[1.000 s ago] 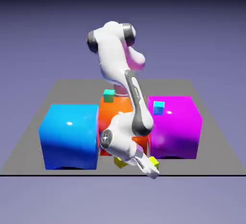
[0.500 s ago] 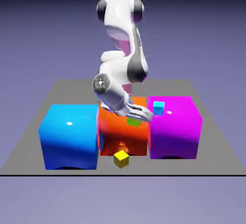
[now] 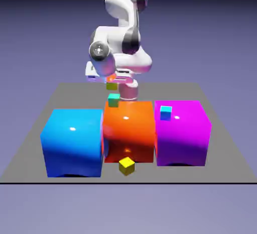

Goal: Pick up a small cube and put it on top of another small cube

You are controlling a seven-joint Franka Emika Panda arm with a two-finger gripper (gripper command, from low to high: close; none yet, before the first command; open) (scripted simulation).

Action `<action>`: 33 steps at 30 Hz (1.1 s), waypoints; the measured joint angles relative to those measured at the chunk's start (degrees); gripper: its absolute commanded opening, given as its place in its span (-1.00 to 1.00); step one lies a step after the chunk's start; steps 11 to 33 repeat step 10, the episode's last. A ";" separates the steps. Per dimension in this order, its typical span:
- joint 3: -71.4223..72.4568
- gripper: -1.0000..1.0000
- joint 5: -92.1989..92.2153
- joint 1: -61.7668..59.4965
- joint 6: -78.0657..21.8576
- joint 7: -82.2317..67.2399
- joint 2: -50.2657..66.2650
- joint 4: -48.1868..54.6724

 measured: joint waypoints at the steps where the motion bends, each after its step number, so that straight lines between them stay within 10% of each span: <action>1: -0.06 -1.00 -0.12 -0.07 1.59 0.09 -0.49 -2.07; 2: -0.11 -1.00 -0.23 -0.14 3.18 0.17 -0.98 -4.15; 3: -0.13 1.00 -0.28 -0.17 3.81 0.21 -1.18 -4.98; 33: 0.14 1.00 0.21 0.19 -4.12 -0.25 1.27 5.39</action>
